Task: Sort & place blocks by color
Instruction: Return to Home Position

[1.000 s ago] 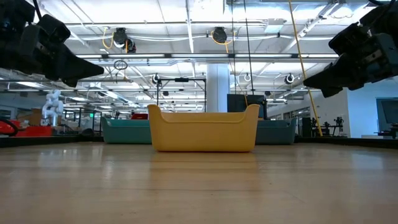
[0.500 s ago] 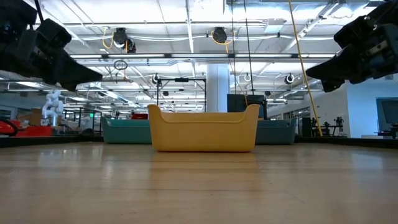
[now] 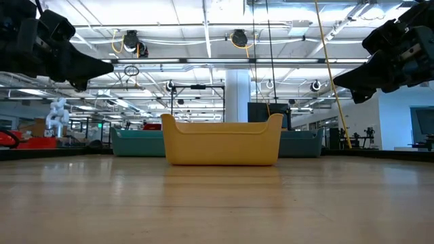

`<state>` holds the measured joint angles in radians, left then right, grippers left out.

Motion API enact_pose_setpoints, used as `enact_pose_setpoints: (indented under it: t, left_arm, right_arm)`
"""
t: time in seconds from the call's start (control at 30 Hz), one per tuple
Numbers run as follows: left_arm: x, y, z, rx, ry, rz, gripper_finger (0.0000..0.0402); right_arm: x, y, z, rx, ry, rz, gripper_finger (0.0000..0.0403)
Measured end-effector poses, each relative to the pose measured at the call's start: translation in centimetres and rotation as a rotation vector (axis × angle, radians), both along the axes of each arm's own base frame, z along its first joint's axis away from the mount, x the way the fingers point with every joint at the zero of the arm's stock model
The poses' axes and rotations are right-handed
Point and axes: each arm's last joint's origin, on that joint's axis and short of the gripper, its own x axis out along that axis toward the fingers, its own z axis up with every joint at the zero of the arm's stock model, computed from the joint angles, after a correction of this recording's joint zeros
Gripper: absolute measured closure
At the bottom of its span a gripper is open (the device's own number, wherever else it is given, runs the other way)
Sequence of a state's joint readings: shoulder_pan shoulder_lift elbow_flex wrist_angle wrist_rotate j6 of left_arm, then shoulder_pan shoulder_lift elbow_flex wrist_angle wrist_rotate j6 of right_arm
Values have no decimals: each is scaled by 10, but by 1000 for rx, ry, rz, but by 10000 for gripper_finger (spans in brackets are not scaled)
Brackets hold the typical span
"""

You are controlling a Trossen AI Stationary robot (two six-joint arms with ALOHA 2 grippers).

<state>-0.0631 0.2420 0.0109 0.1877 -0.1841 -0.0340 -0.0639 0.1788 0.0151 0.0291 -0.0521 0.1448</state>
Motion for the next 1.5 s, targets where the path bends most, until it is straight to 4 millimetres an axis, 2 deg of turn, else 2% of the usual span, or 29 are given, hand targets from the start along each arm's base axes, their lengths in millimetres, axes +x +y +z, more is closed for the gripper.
enact_pose_setpoints:
  t: [0.37, 0.77, 1.5]
  left_arm:
    - [0, 0, 0, 6, 0, 0, 398]
    - [0, 0, 0, 4, 0, 0, 357]
    - [0, 0, 0, 4, 0, 0, 355]
  right_arm:
    - [0, 0, 0, 0, -3, 1, 402]
    - [0, 0, 0, 0, -4, 1, 402]
    - [0, 0, 0, 0, -4, 2, 401]
